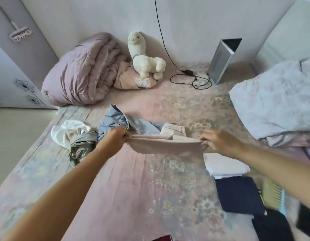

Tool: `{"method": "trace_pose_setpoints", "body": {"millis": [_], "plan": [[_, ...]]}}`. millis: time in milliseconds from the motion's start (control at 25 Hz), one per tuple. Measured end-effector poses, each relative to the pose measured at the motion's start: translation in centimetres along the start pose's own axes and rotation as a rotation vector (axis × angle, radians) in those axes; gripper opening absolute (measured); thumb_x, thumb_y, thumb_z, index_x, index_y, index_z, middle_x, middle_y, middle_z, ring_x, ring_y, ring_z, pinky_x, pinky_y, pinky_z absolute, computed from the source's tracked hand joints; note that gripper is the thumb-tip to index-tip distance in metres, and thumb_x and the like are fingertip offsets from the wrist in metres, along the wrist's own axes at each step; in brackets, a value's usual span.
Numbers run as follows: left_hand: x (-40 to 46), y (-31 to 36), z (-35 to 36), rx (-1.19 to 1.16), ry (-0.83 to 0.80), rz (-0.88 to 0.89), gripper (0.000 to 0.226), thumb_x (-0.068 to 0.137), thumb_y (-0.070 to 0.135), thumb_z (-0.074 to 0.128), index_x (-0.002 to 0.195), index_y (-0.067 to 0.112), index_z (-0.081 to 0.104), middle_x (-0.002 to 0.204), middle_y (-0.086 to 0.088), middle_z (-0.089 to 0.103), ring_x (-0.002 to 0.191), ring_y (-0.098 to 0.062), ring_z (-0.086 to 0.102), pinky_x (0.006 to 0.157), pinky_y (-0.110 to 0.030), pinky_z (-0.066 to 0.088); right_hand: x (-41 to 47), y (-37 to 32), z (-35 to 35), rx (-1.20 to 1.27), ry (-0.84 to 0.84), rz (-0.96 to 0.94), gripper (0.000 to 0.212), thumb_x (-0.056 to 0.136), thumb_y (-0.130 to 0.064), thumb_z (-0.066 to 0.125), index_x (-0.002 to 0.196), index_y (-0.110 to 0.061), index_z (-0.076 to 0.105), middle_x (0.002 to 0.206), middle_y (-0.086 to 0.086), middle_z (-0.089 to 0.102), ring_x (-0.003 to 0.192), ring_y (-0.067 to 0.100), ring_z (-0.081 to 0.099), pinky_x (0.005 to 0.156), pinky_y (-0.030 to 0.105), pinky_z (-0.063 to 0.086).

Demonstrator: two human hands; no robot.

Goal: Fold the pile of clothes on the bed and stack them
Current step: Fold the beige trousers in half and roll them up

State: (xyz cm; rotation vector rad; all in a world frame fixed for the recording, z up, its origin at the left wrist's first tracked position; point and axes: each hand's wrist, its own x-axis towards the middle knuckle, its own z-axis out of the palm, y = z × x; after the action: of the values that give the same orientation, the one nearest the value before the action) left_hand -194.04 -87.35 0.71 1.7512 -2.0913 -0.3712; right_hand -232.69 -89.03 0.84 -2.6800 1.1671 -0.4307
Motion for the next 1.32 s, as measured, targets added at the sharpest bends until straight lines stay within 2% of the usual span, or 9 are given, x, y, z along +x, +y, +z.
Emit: {"method": "trace_pose_setpoints", "body": {"millis": [240, 360, 480, 720, 840, 960, 1040, 1120, 1320], "plan": [[-16.0, -5.0, 11.3, 0.03, -0.253, 0.174, 0.002, 0.075, 0.017, 0.062, 0.077, 0.015, 0.062, 0.075, 0.0, 0.058, 0.069, -0.014, 0.052, 0.051, -0.03, 0.049, -12.7, -6.6, 13.6, -0.003, -0.179, -0.049, 0.049, 0.047, 0.003, 0.089, 0.079, -0.019, 0.058, 0.072, -0.005, 0.056, 0.064, 0.009, 0.053, 0.05, 0.013, 0.031], [-23.0, -7.2, 16.4, 0.134, -0.43, 0.358, 0.024, 0.063, 0.007, 0.066, 0.074, 0.022, 0.05, 0.072, 0.004, 0.047, 0.055, -0.015, 0.048, 0.035, -0.023, 0.036, -18.9, -10.3, 20.6, -0.06, -0.315, -0.059, 0.056, 0.039, 0.004, 0.088, 0.077, -0.022, 0.057, 0.07, -0.007, 0.053, 0.065, 0.006, 0.044, 0.05, 0.014, 0.03], [-28.5, -8.9, 21.7, 0.338, -0.6, 0.556, 0.038, 0.033, -0.004, 0.065, 0.06, 0.019, 0.056, 0.063, 0.002, 0.049, 0.047, -0.014, 0.046, 0.038, -0.02, 0.03, -23.7, -13.2, 27.2, -0.167, -0.472, -0.082, 0.048, 0.032, 0.003, 0.085, 0.063, -0.02, 0.057, 0.064, -0.006, 0.051, 0.057, 0.01, 0.047, 0.042, 0.016, 0.033], [-36.2, -11.2, 32.1, 0.507, -0.894, 0.55, 0.037, 0.024, 0.006, 0.062, 0.059, 0.019, 0.062, 0.06, 0.001, 0.053, 0.048, -0.013, 0.05, 0.039, -0.018, 0.036, -29.3, -16.0, 38.4, -0.22, -0.566, 0.027, 0.048, 0.029, 0.002, 0.08, 0.065, -0.017, 0.054, 0.061, -0.002, 0.051, 0.062, 0.017, 0.045, 0.035, 0.025, 0.037], [-37.3, -11.0, 36.2, 0.555, -1.105, 0.495, 0.031, 0.067, 0.016, 0.076, 0.096, 0.01, 0.067, 0.095, -0.008, 0.063, 0.083, -0.024, 0.063, 0.065, -0.029, 0.047, -31.2, -15.9, 43.0, -0.185, -0.679, 0.1, 0.047, 0.023, -0.014, 0.09, 0.059, -0.019, 0.06, 0.056, -0.003, 0.054, 0.052, 0.015, 0.053, 0.036, 0.023, 0.038], [-33.6, -11.0, 38.8, 0.318, -0.71, 0.498, 0.036, 0.094, 0.032, 0.041, 0.089, 0.013, 0.071, 0.088, -0.005, 0.066, 0.077, -0.024, 0.065, 0.059, -0.028, 0.047, -29.1, -14.6, 45.6, -0.195, -0.428, 0.1, 0.016, 0.076, -0.031, 0.067, 0.074, -0.015, 0.068, 0.071, 0.002, 0.063, 0.064, 0.02, 0.063, 0.053, 0.03, 0.049], [-29.3, -11.6, 41.4, 0.275, -0.349, 0.491, 0.048, 0.09, 0.04, 0.038, 0.108, 0.01, 0.07, 0.109, -0.013, 0.068, 0.097, -0.028, 0.065, 0.077, -0.035, 0.051, -25.3, -12.4, 48.0, -0.2, -0.266, 0.267, 0.043, 0.091, -0.033, 0.04, 0.113, -0.006, 0.066, 0.112, 0.011, 0.066, 0.103, 0.027, 0.063, 0.083, 0.037, 0.053], [-25.2, -12.0, 44.1, 0.326, -0.315, 0.418, 0.061, 0.093, 0.045, 0.033, 0.139, 0.008, 0.045, 0.145, -0.017, 0.044, 0.133, -0.032, 0.041, 0.108, -0.045, 0.029, -20.9, -10.2, 49.6, -0.208, -0.252, 0.397, 0.059, 0.092, -0.043, 0.032, 0.14, -0.011, 0.044, 0.144, 0.011, 0.046, 0.133, 0.027, 0.042, 0.108, 0.045, 0.034], [-24.4, -14.8, 48.7, 0.342, -0.387, 0.379, 0.065, 0.094, 0.055, 0.025, 0.149, 0.021, 0.028, 0.156, -0.007, 0.027, 0.144, -0.027, 0.024, 0.113, -0.055, 0.012, -19.4, -5.8, 52.9, -0.214, -0.474, 0.44, 0.074, 0.085, -0.066, -0.007, 0.149, -0.03, -0.012, 0.157, 0.0, -0.017, 0.146, 0.019, -0.015, 0.115, 0.036, -0.015]]}}
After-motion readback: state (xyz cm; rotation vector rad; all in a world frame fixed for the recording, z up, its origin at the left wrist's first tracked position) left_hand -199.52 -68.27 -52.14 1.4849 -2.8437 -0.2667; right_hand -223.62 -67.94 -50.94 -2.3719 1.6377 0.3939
